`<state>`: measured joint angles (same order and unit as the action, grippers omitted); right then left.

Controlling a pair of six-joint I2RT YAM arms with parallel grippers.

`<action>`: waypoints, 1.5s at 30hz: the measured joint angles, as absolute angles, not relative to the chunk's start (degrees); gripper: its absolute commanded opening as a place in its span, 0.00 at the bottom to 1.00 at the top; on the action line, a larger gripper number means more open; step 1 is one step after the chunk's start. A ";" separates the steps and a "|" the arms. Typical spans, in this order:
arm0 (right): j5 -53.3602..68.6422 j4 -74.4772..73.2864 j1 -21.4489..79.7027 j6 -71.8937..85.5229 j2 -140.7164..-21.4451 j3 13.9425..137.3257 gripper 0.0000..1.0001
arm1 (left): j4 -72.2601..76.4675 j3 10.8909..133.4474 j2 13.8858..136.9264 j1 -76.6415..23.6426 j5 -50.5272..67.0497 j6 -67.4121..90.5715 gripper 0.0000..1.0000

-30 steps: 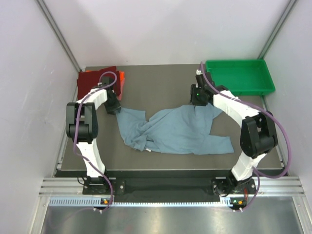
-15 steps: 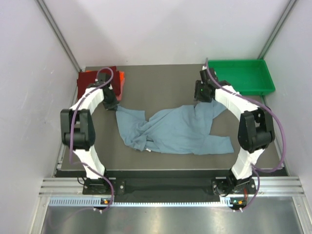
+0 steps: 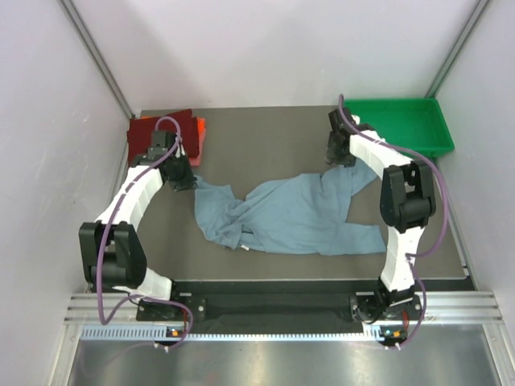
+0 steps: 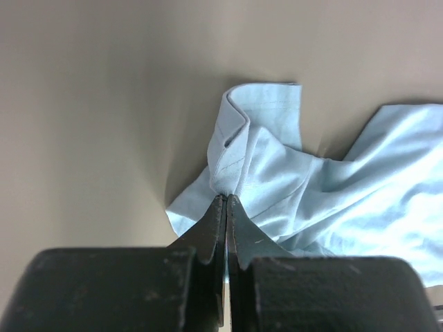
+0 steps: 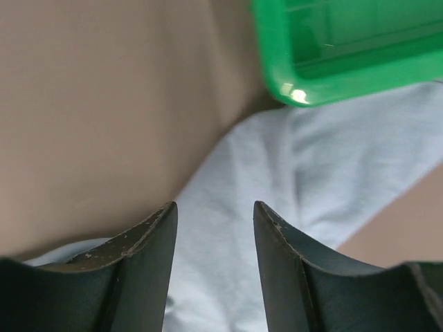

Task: Fold and stack the t-shirts
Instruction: Flatten the tshirt out

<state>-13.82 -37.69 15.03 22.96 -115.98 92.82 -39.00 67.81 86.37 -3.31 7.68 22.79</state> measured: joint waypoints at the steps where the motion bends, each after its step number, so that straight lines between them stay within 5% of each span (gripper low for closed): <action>1: -14.72 -38.09 14.83 22.81 -116.14 92.84 0.48 | -39.00 67.81 85.82 -3.31 7.66 22.79 0.00; 10: -19.25 -37.74 10.44 19.97 -116.16 92.01 0.47 | -38.48 67.75 82.24 -3.31 8.45 23.33 0.00; 27: -7.64 -28.34 7.49 19.29 -117.05 85.86 0.40 | -36.21 68.49 84.51 -3.31 9.65 26.87 0.00; 30: -7.29 -28.23 7.49 19.27 -117.54 85.91 0.26 | -35.73 68.49 85.03 -3.31 9.74 27.40 0.00; 32: -7.01 -28.29 7.49 19.25 -117.82 85.91 0.02 | -35.42 68.49 85.03 -3.31 9.87 27.64 0.00; 36: -5.93 -29.63 7.49 19.73 -117.69 87.13 0.00 | -35.03 69.52 85.30 -3.29 8.40 27.77 0.00; 45: -5.76 -47.05 6.31 18.44 -104.29 106.19 0.00 | -43.66 111.50 96.66 -1.89 3.86 29.12 0.00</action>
<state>-5.76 -47.05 6.31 18.44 -104.29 106.19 -43.66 111.50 96.66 -1.89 3.86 29.12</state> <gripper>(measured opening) 0.011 0.011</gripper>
